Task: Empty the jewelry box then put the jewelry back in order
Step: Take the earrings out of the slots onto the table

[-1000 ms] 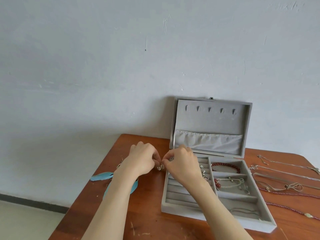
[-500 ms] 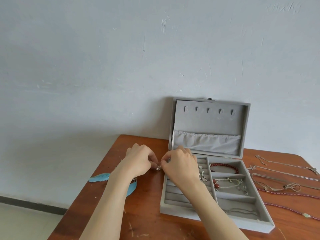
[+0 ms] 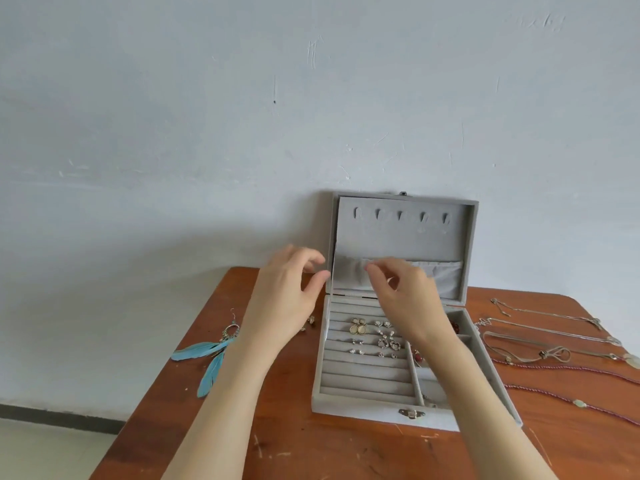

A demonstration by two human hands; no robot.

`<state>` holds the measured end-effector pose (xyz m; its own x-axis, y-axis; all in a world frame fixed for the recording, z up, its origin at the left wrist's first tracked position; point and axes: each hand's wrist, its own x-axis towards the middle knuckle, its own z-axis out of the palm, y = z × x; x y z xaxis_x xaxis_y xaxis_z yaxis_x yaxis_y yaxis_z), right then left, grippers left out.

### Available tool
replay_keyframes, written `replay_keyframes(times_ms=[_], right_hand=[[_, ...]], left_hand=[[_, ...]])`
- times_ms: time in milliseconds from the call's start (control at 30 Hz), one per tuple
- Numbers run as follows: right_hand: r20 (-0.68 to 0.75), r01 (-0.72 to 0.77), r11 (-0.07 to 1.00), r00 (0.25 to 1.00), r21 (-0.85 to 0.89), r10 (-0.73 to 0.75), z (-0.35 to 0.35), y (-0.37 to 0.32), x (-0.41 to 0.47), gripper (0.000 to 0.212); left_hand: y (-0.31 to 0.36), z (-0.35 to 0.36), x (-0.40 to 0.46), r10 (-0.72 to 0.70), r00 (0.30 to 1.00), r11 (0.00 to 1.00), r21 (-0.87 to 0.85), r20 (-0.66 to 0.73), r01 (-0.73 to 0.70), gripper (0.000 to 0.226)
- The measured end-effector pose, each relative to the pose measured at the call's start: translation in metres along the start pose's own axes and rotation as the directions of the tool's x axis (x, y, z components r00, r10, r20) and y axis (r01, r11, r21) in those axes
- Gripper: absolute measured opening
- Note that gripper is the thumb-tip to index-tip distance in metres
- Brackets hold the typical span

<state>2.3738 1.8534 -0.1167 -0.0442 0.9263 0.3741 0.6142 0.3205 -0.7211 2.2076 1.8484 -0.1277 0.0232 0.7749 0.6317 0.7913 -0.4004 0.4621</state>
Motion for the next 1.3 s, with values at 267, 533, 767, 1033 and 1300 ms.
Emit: replay_keyframes(times_ms=[267,533,767,1033,1300], right_hand=[[0.138,0.080,0.918,0.990,-0.389,-0.027,0.013,0.041,-0.019,0.027],[0.201,0.085,0.912,0.980,-0.401,-0.003,0.015,0.039,-0.020,0.027],[0.200,0.056,0.925,0.980,-0.376,0.022,0.014,0.038,-0.018,0.020],[0.221,0.060,0.934,0.975,-0.352,0.021,0.015,0.039,-0.017,0.012],[0.195,-0.027,0.979,0.981,0.201,-0.013,0.008,0.003,-0.022,0.011]], left_hand=[[0.011,0.038,-0.016,0.106,0.928,0.925,0.307,0.358,-0.224,0.031],[0.014,0.040,-0.018,0.044,0.904,0.920,0.336,0.426,-0.203,0.032],[0.017,0.046,-0.019,0.009,0.922,0.949,0.288,0.387,-0.130,0.025],[0.013,0.043,-0.017,-0.025,0.928,0.977,0.204,0.371,-0.055,0.015],[0.017,-0.010,-0.012,-0.179,0.945,0.978,-0.053,0.275,0.201,0.003]])
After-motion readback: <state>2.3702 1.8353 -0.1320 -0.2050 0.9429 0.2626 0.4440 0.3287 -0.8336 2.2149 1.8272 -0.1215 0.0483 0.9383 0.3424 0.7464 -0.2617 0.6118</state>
